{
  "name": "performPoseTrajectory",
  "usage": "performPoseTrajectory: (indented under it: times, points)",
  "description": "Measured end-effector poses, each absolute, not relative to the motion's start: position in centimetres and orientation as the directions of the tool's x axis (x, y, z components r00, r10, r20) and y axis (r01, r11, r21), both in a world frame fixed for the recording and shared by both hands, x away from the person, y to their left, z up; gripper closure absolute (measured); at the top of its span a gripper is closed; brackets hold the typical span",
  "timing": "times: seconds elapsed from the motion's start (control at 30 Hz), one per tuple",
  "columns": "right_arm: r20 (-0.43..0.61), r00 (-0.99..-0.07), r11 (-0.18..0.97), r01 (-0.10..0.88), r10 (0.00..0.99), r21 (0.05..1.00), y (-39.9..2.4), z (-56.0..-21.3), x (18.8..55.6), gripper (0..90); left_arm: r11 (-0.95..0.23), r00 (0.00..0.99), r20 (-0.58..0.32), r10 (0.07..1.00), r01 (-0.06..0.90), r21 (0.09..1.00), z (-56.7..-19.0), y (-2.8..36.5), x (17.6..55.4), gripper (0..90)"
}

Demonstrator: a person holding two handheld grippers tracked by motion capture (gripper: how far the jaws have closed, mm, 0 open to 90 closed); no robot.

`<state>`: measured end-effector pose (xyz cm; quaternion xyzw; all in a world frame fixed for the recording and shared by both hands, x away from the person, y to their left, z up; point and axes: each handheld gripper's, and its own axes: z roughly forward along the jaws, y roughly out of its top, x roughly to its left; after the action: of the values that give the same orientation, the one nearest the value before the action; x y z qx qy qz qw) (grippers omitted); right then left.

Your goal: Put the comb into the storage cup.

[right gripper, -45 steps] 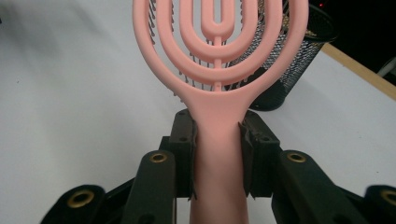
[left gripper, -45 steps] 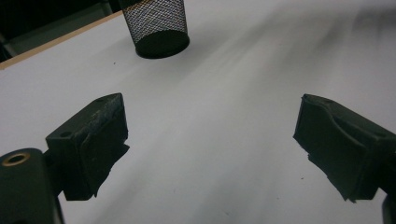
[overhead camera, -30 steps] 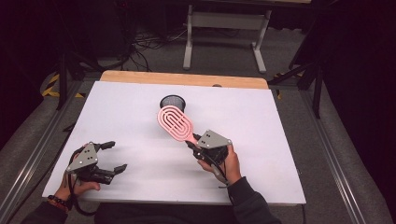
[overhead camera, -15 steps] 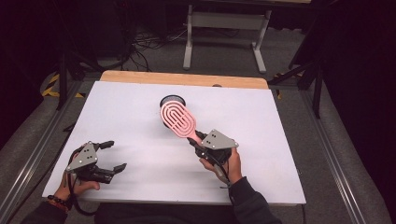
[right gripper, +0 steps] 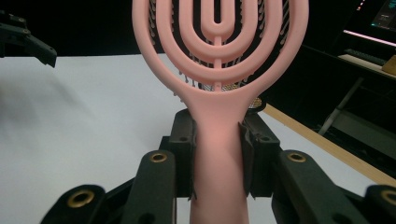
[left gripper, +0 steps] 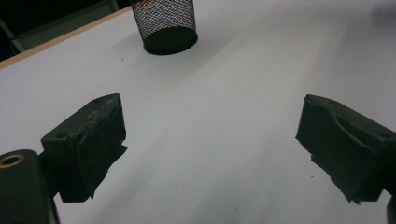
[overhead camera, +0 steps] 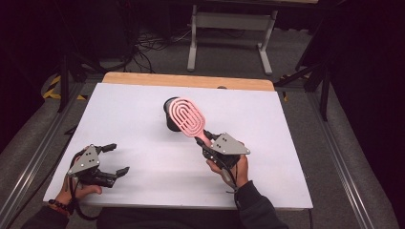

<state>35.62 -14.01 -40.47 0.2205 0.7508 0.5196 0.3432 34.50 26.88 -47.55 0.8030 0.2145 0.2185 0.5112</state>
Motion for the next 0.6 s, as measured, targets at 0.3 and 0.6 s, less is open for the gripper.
performPoseTrajectory:
  times: [0.3, 0.6]
  points:
    - [-0.285, -0.65, 0.343, -0.04, 0.704, 0.939, -14.1, -40.4, 35.5, 69.1, -0.372, 0.811, 0.125, 0.572, 0.12, 0.921, -47.3, 26.9, 34.6, 9.2]
    - [-0.286, -0.647, 0.339, -0.046, 0.706, 0.94, -13.8, -40.6, 35.4, 69.1, -0.308, 0.816, 0.091, 0.571, 0.111, 0.945, -45.1, 26.8, 35.6, 9.4]
